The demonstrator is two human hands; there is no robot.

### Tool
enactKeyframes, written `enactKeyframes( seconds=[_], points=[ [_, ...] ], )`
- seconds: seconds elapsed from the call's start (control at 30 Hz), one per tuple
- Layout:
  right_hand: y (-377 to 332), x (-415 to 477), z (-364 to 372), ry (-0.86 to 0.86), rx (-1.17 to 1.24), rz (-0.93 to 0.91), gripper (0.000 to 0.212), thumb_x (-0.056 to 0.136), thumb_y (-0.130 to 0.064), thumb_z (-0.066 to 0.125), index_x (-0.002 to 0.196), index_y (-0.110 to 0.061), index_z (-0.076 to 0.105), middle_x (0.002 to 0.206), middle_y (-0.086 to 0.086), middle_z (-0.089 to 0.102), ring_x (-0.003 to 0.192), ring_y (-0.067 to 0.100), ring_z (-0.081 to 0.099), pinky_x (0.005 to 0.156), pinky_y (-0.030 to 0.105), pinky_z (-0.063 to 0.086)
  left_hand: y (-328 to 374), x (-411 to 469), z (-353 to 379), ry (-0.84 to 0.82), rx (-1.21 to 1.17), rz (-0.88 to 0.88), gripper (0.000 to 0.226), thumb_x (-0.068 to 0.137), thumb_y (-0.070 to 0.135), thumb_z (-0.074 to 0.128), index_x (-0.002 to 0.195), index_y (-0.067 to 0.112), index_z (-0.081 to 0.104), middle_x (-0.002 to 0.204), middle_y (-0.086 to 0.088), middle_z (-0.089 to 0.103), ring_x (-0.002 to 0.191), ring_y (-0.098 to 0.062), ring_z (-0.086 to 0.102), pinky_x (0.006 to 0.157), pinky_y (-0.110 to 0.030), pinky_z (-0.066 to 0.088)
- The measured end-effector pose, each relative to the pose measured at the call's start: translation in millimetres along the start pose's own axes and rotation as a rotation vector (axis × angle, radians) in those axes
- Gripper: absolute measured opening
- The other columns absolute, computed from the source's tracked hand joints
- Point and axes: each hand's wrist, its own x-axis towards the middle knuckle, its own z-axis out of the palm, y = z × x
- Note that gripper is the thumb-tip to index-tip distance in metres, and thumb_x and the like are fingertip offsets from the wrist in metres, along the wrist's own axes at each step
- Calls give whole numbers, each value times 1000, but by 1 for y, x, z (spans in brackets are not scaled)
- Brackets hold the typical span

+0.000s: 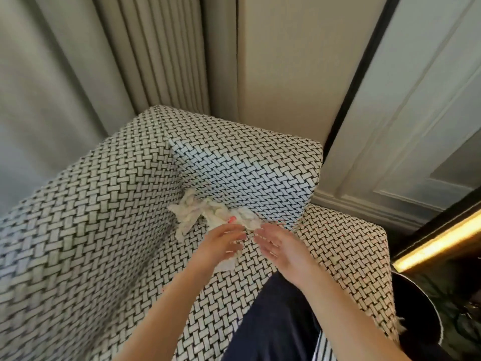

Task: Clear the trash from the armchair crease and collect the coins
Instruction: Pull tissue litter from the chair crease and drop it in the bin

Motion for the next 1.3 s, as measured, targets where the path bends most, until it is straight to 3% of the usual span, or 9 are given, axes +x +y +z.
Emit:
enactKeyframes(
  seconds=[0.3, 0.4, 0.57, 0.73, 0.87, 0.97, 1.03, 1.13, 1.3],
  points=[
    [85, 26, 45, -23, -758, -188, 16, 89, -12, 58, 103, -14, 65, 109, 0, 63, 105, 14, 58, 84, 22, 45, -60, -16, -69, 240, -149, -210, 20, 95, 19, 50, 112, 15, 61, 106, -4, 68, 90, -19, 63, 84, -32, 48],
    [111, 33, 34, -65, -1097, -317, 23, 87, -6, 59, 107, -18, 63, 125, -3, 49, 127, 16, 41, 103, 20, 29, -80, -25, -78, 270, -190, -244, 20, 94, 20, 51, 111, 15, 62, 104, -3, 69, 93, -20, 64, 83, -30, 47],
    [123, 48, 28, -90, -1401, -285, 53, 88, -23, 58, 137, -36, 43, 158, -3, 3, 144, 22, 1, 116, 36, 9, -102, -34, -80, 308, -187, -301, 19, 95, 22, 51, 111, 19, 61, 104, 1, 68, 95, -17, 64, 88, -33, 48],
    [127, 59, 23, -93, -1684, -208, 61, 94, -36, 43, 148, -40, 14, 159, -8, -7, 145, 30, -12, 114, 53, -2, -102, -34, -81, 308, -160, -297, 19, 96, 21, 48, 109, 21, 61, 104, 2, 68, 95, -16, 64, 90, -34, 49],
    [127, 58, 25, -44, -1573, -319, 57, 96, -34, 44, 148, -27, 23, 155, -3, 24, 146, 27, 6, 116, 55, 7, -103, -24, -79, 351, -101, -276, 19, 95, 23, 50, 109, 21, 62, 111, 5, 62, 96, -15, 62, 92, -34, 48],
    [117, 53, 27, -13, -1195, -411, 44, 93, -20, 53, 137, -17, 47, 124, 1, 53, 125, 20, 44, 104, 33, 38, -110, -8, -72, 350, 132, -173, 25, 93, 18, 50, 116, 22, 60, 114, 10, 53, 101, -10, 55, 90, -26, 46],
    [111, 46, 29, -9, -974, -375, 35, 93, -14, 54, 128, -15, 56, 117, -3, 54, 112, 8, 48, 95, 19, 38, -114, 7, -66, 318, 347, -82, 32, 91, 12, 53, 123, 18, 57, 124, 7, 52, 109, -11, 51, 92, -22, 42],
    [106, 39, 30, 29, -767, -341, 24, 91, -10, 55, 111, -21, 62, 117, -8, 57, 111, 5, 49, 98, 23, 39, -121, 27, -58, 302, 627, 9, 42, 91, 13, 54, 132, 16, 49, 144, 2, 39, 132, -19, 33, 112, -28, 25],
    [100, 33, 29, 107, -593, -375, 22, 85, -3, 60, 96, -22, 61, 106, -11, 60, 106, 3, 54, 80, 15, 43, -117, 46, -47, 250, 860, 76, 52, 87, 24, 59, 136, 23, 40, 138, 5, 39, 122, -23, 29, 103, -33, 33]
  ],
)
